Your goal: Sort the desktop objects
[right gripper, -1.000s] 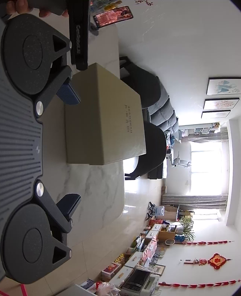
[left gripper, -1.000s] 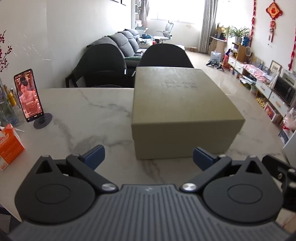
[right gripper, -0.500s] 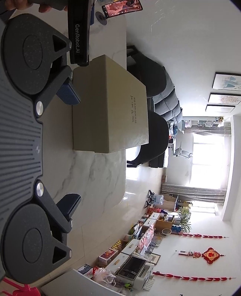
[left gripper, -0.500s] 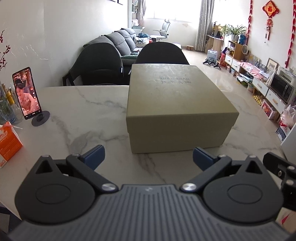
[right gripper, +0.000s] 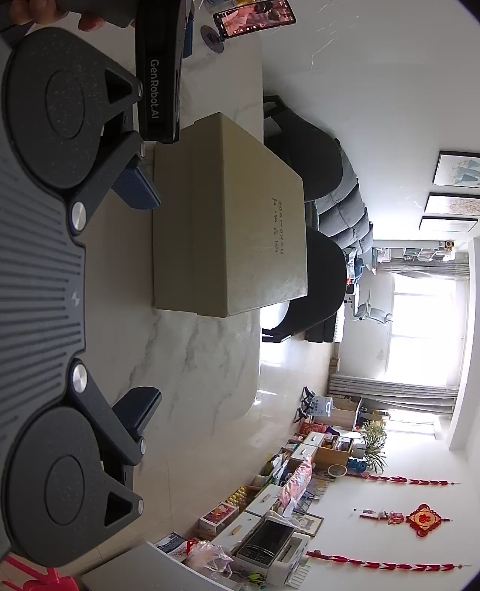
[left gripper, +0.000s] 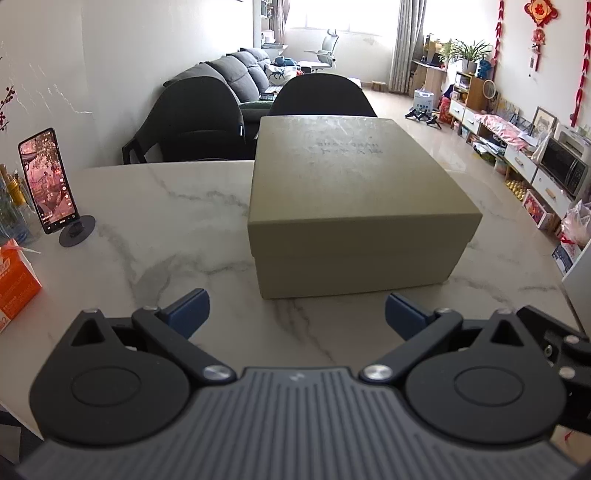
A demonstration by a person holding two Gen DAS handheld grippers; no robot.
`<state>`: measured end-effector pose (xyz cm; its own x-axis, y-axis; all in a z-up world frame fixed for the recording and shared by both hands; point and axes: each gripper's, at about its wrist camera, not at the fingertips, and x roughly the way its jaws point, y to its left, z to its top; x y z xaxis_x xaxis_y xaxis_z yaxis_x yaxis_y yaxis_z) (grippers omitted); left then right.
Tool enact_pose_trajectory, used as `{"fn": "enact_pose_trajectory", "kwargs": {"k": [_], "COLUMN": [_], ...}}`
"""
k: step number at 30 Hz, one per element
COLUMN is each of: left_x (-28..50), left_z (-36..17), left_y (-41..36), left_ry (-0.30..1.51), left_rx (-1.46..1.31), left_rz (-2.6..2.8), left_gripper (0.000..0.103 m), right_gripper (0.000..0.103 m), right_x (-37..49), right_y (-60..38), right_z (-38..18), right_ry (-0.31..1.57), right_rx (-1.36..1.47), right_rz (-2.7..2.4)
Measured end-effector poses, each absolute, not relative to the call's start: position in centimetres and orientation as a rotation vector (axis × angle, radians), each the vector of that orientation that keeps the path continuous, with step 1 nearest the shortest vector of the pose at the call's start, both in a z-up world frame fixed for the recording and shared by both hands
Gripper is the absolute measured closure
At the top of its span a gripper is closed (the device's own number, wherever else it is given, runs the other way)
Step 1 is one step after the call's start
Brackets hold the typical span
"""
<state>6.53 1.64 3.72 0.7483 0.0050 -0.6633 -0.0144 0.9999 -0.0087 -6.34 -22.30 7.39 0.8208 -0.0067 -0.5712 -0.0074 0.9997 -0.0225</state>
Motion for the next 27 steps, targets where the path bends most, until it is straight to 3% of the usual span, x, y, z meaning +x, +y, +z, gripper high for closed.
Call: {"fn": "enact_pose_trajectory", "kwargs": {"k": [27], "left_x": [7.0], "left_z": [3.1], "left_y": [1.8], "left_ry": [0.766], "left_rx": [-0.013], "left_rz": [-0.005], "left_gripper": [0.0], "right_gripper": [0.0], "right_x": [-5.0], "right_y": [-21.6], "right_z": [6.3], "right_ry": [0.661], "right_rx": [-0.031], "right_rz": [0.023]}}
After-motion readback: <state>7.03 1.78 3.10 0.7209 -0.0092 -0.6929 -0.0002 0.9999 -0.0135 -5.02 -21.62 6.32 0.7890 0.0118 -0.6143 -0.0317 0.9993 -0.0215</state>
